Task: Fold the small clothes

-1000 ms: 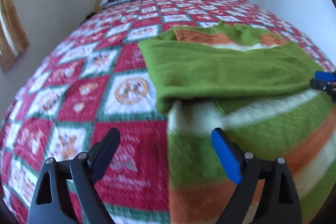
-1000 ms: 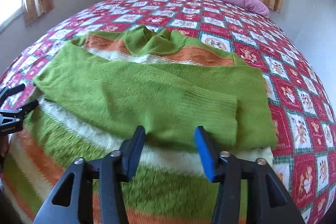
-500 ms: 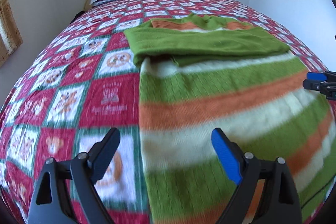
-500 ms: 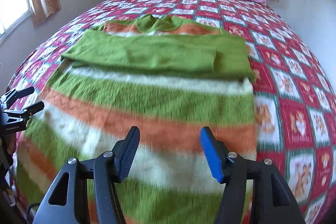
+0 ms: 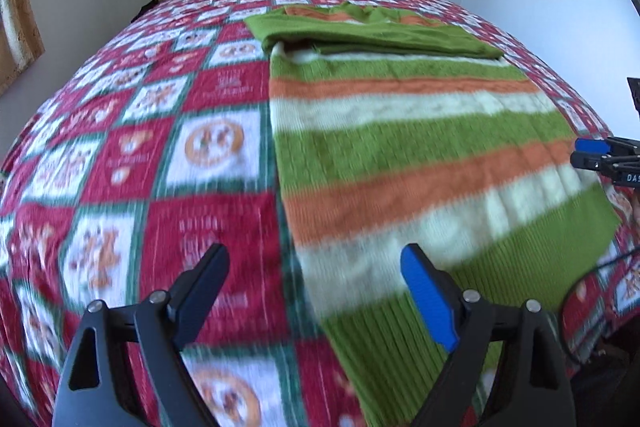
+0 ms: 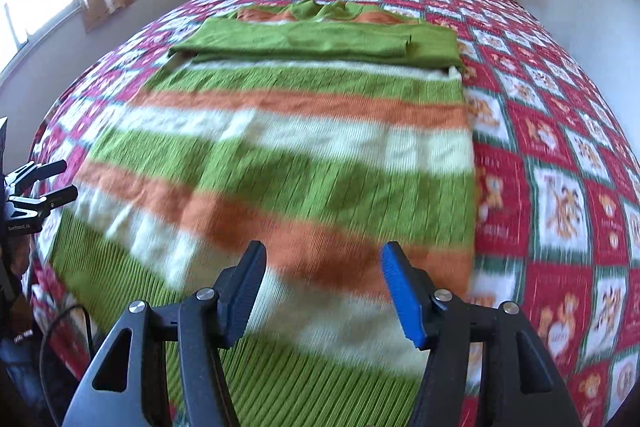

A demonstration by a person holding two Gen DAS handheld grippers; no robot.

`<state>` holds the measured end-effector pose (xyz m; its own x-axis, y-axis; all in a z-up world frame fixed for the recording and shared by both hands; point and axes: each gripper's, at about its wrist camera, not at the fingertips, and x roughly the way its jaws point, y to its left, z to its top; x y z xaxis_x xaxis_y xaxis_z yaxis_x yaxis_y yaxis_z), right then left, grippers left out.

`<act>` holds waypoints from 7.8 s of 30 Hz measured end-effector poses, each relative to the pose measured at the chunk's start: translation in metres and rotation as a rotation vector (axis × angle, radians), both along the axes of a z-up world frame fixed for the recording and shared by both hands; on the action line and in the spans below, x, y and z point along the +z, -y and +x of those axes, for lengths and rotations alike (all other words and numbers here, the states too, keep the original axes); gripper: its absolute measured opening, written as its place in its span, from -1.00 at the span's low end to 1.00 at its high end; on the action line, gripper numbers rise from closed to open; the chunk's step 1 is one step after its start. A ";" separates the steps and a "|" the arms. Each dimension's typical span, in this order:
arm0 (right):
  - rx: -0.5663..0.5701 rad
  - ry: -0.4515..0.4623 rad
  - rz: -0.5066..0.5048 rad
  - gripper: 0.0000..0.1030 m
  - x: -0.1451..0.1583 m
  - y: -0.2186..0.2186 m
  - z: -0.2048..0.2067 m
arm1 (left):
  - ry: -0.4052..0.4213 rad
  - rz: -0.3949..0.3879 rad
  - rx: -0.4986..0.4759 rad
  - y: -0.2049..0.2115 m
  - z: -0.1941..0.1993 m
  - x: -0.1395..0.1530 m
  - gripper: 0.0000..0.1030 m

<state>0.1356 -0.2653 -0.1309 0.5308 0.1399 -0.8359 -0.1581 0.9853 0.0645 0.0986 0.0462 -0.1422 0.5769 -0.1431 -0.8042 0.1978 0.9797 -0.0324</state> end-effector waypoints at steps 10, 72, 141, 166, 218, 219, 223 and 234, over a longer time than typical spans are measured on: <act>-0.017 -0.020 -0.009 0.18 -0.006 0.001 -0.061 | -0.111 -0.132 -0.034 -0.003 -0.035 -0.013 0.24; -0.098 0.358 0.435 -0.83 0.110 0.082 -0.029 | 0.204 -0.339 -0.005 -0.036 0.059 0.095 -0.92; -0.213 0.108 -0.072 -0.90 -0.004 0.103 0.321 | 0.089 0.021 0.165 0.005 0.339 0.002 -0.89; -0.049 0.020 -0.048 -0.07 -0.016 -0.008 0.318 | 0.113 0.195 0.178 0.037 0.301 0.000 0.28; -0.115 0.105 -0.054 0.28 -0.022 0.039 0.168 | 0.062 -0.073 0.332 -0.029 0.214 -0.015 0.98; -0.117 0.108 -0.063 0.28 -0.018 0.038 0.167 | 0.060 -0.071 0.333 -0.029 0.214 -0.015 0.98; -0.118 0.149 -0.086 0.31 0.000 0.022 0.158 | 0.054 -0.063 0.334 -0.029 0.215 -0.016 1.00; -0.144 0.131 -0.133 0.39 -0.003 0.009 0.151 | 0.053 -0.062 0.305 -0.031 0.201 -0.013 1.00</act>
